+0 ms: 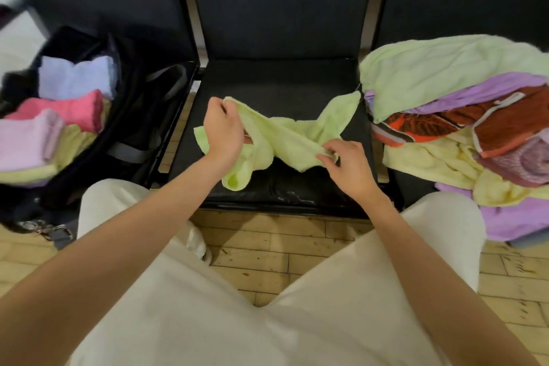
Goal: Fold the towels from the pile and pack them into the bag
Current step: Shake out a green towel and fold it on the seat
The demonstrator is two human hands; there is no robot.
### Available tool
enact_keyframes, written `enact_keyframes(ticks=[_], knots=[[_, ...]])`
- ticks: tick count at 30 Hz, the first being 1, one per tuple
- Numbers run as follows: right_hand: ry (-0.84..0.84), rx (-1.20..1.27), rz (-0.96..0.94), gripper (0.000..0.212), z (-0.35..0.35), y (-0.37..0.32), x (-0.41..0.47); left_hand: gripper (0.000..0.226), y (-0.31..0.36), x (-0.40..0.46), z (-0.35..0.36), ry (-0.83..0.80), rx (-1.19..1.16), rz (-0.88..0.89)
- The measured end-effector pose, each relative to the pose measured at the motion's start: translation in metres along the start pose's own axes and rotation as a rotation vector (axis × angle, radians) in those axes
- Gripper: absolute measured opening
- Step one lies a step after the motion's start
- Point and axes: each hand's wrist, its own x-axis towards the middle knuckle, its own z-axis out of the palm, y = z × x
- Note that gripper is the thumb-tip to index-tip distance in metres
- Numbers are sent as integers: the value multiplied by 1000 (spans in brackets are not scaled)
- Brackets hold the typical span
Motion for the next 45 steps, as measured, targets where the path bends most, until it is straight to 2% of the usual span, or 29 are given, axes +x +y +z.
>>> enact_keyframes(ticks=[3,7,10,12,14,16,20,22,26,29,31,34,36,40,45], knots=[[-42,103,75,13,-2,-1,2,25,17,10,-3,23,-180,-168],[-194,271,186,25,-8,-7,-2,25,40,4,-10,-41,-154,-30],[-324,378,287,13,-11,-6,-1,24,61,-2,-9,-81,-211,45],[-390,434,321,26,-13,-5,0,26,75,-3,-6,-46,-289,71],[-420,474,356,18,-15,-4,0,25,85,1,-3,10,-345,75],[-424,499,387,10,-16,-2,1,21,88,9,-1,47,-344,47],[-391,552,467,18,-13,3,3,15,71,27,-2,33,-360,-138],[-369,617,536,14,-10,4,5,14,60,30,-4,17,-381,-221],[-219,760,632,12,-16,-4,12,14,46,28,-7,-14,-376,-231],[-103,506,524,15,-13,-11,10,18,39,29,-10,-28,-379,-229],[-45,312,400,26,-6,-19,1,20,34,29,-13,-32,-387,-244],[-212,50,91,26,11,-28,-10,20,27,29,-17,-42,-401,-272],[-351,-78,5,18,19,-33,-12,19,21,29,-21,-59,-406,-266],[-502,-172,140,21,32,-44,-17,17,14,30,-28,-97,-426,-248],[-444,-308,259,48,51,-63,-21,15,12,29,-35,-99,-460,-262]])
